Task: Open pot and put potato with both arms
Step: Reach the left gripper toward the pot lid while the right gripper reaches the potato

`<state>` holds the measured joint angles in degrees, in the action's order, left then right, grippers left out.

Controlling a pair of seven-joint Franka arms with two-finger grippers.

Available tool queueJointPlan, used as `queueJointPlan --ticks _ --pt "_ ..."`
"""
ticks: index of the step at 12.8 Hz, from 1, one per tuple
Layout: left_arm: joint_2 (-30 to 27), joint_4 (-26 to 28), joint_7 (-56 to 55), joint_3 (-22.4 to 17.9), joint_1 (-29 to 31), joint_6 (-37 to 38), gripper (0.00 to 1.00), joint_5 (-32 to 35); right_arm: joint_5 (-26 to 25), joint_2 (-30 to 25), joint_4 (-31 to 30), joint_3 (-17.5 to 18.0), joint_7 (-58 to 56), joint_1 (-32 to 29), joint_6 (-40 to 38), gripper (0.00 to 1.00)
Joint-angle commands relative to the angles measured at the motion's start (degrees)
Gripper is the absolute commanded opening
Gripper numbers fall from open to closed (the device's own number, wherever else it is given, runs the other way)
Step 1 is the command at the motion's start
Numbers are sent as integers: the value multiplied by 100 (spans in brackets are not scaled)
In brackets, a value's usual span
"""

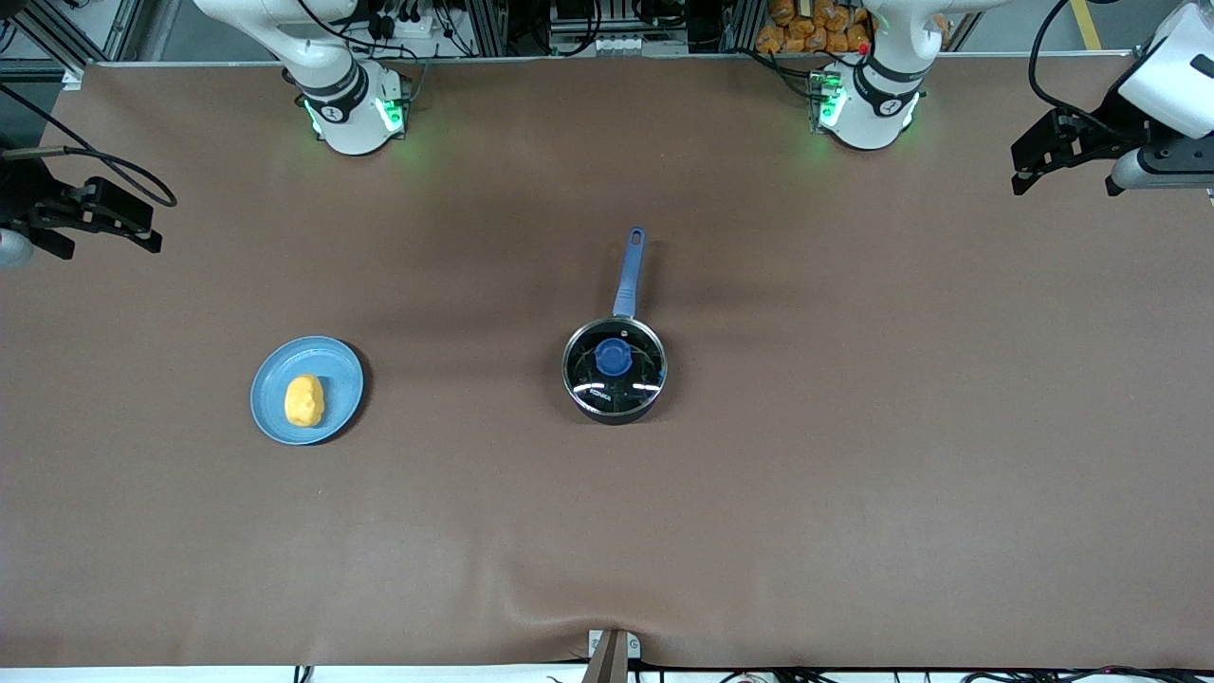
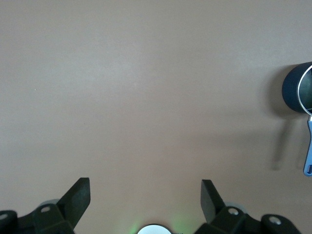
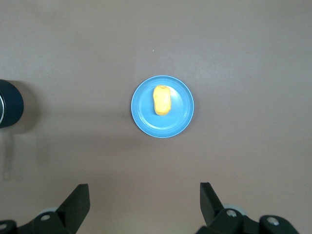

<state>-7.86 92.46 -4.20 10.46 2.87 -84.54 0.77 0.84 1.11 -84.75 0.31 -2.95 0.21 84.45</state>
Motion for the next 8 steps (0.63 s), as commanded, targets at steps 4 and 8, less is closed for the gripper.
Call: queueJointPlan --ticks 4,8 --pt "478 -517 -281 420 -173 69 100 -253 -75 -164 -174 -23 -31 32 62 100" --pt "917 -763 -915 975 -191 61 100 -235 -75 -164 -183 -14 -31 32 71 100"
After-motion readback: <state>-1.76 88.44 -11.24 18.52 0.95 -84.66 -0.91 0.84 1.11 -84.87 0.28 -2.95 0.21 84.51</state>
